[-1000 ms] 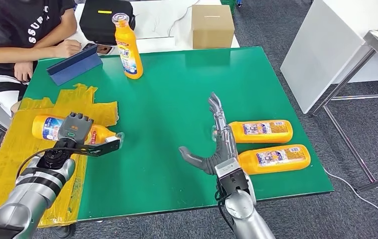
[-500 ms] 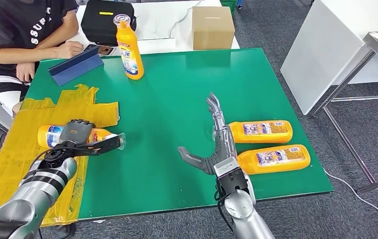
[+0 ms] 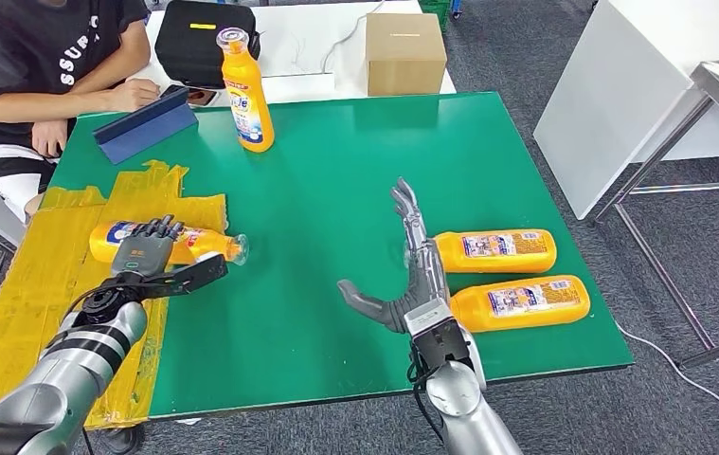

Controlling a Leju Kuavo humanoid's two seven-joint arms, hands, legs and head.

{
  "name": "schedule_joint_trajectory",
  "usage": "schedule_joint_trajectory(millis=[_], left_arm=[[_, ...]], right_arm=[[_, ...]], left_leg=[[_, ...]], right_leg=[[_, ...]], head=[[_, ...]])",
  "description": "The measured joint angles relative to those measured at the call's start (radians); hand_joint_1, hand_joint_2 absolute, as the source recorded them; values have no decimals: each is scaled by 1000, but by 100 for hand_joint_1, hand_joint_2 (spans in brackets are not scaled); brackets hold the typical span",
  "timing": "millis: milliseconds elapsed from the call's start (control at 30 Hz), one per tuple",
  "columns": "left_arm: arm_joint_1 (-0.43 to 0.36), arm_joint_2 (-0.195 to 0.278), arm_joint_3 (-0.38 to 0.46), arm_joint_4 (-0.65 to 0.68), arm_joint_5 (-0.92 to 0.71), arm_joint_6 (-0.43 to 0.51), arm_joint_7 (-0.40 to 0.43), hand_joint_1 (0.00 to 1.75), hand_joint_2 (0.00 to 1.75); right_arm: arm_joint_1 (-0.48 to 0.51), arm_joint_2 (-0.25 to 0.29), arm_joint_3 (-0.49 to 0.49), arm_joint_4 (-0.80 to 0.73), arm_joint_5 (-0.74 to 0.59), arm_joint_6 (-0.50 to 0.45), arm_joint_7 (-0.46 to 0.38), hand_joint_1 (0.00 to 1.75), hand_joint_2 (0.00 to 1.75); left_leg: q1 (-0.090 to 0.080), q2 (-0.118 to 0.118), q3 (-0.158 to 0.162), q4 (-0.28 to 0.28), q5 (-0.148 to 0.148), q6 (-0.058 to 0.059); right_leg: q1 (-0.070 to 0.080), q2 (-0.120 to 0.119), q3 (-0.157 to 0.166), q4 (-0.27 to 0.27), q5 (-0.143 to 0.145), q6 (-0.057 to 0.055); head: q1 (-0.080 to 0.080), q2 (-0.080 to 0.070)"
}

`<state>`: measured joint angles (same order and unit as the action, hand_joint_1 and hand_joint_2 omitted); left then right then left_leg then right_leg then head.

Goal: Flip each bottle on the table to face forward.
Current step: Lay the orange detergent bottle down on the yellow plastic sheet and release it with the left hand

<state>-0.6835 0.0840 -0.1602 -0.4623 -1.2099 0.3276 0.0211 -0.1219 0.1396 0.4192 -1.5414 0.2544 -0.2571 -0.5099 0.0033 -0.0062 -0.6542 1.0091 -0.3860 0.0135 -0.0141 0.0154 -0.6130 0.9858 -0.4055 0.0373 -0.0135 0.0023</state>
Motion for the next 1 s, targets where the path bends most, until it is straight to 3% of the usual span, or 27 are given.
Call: schedule_joint_trajectory(millis=[467,667,867,1000], left_arm=[[20,-1,10,-2,11,58,-14,0,0],[38,-6,11,-28,50,67,-66,0,0],[113,-24,8,-190,237,6,-197,0,0],[178,-27,-16,-364,352,-42,-224,0,0]], right_arm=[[0,0,0,12,7,0,5,0,175],[0,0,0,14,21,-6,10,0,175],[9,-1,-11,14,47,-34,10,0,175],[24,-5,-26,8,61,-53,9,0,175]], left_leg=[[0,0,-1,0,0,0],[0,0,-1,0,0,0],[0,0,-2,0,0,0],[-1,1,-3,0,-1,0]], right_leg=[[0,0,-1,0,0,0],[0,0,-2,0,0,0],[0,0,-3,0,0,0],[0,0,-3,0,0,0]], head=[[0,0],[0,0],[0,0],[0,0]])
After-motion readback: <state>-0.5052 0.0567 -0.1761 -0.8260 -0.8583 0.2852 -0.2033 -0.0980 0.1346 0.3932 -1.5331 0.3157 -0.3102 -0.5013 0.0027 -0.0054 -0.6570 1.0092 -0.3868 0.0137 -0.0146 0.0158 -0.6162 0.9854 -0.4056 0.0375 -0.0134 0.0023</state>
